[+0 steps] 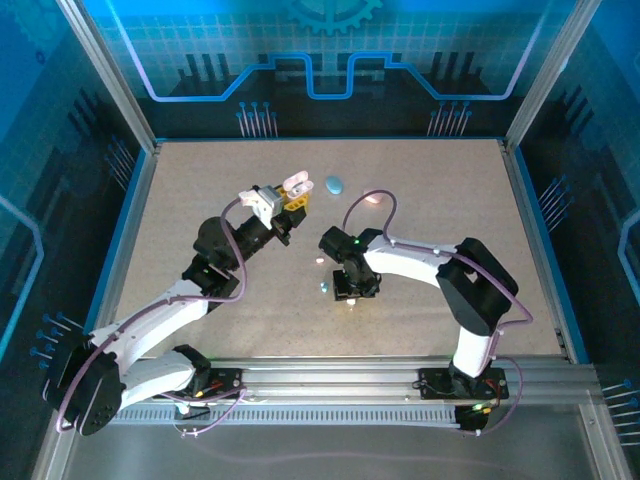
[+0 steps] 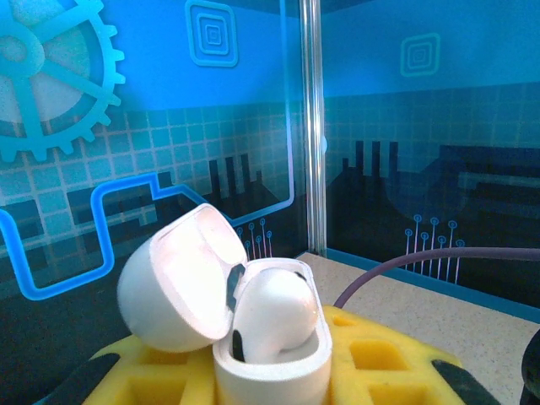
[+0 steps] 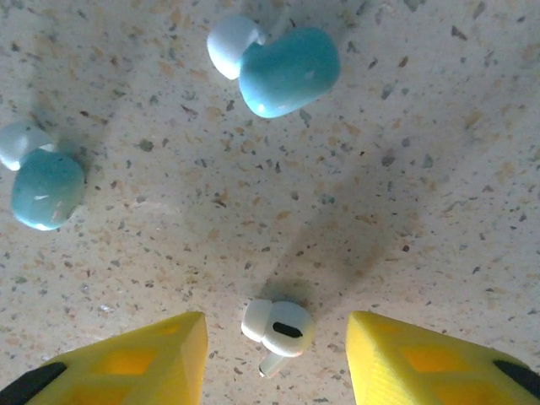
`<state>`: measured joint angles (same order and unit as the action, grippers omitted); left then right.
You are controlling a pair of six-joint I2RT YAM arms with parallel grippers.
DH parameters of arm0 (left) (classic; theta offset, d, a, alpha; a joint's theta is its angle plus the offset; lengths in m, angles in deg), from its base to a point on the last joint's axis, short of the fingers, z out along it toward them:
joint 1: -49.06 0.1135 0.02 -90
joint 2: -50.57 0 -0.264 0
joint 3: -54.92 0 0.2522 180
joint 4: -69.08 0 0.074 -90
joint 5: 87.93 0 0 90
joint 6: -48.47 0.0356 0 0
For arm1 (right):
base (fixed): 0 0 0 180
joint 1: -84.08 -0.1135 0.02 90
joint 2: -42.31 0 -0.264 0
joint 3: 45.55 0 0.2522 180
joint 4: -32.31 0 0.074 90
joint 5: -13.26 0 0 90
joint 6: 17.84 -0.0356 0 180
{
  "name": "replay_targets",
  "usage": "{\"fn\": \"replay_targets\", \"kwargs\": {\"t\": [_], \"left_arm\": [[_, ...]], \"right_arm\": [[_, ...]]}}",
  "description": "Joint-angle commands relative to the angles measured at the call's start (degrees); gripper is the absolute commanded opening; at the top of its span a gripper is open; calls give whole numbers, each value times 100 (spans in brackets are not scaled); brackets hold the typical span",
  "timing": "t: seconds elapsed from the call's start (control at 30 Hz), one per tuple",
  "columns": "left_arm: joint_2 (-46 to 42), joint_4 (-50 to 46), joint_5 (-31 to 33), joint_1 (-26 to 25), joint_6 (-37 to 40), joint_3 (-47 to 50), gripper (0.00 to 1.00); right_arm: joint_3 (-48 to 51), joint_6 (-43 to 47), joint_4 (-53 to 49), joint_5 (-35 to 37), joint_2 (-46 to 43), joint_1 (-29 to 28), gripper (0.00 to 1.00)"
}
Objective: Insert wireless bluetooth earbuds into charging case
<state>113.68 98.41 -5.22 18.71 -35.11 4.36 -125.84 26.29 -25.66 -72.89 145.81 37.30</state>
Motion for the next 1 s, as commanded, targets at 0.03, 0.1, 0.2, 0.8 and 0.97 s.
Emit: {"fn": "replay_targets", "kwargs": {"t": [0.03,0.1,0.2,0.8,0.97], "left_arm": [[34,156,-35,54,35,-21,21],[47,156,-36,50,40,-21,21],[58,159,-45,55,28,-22,21],[134,164,-71,55,0,-66,21],[132,142,-62,50,-16,-47,21]], "right_arm": [[-45,-238,-11,-27,182,48,46],[-39,-244,-3,1,212,48,45],[-39,-247,-3,-17,266,49,42],[43,-291,88,-35,414,46,31],[78,-232,135,52,258,41,29]]}}
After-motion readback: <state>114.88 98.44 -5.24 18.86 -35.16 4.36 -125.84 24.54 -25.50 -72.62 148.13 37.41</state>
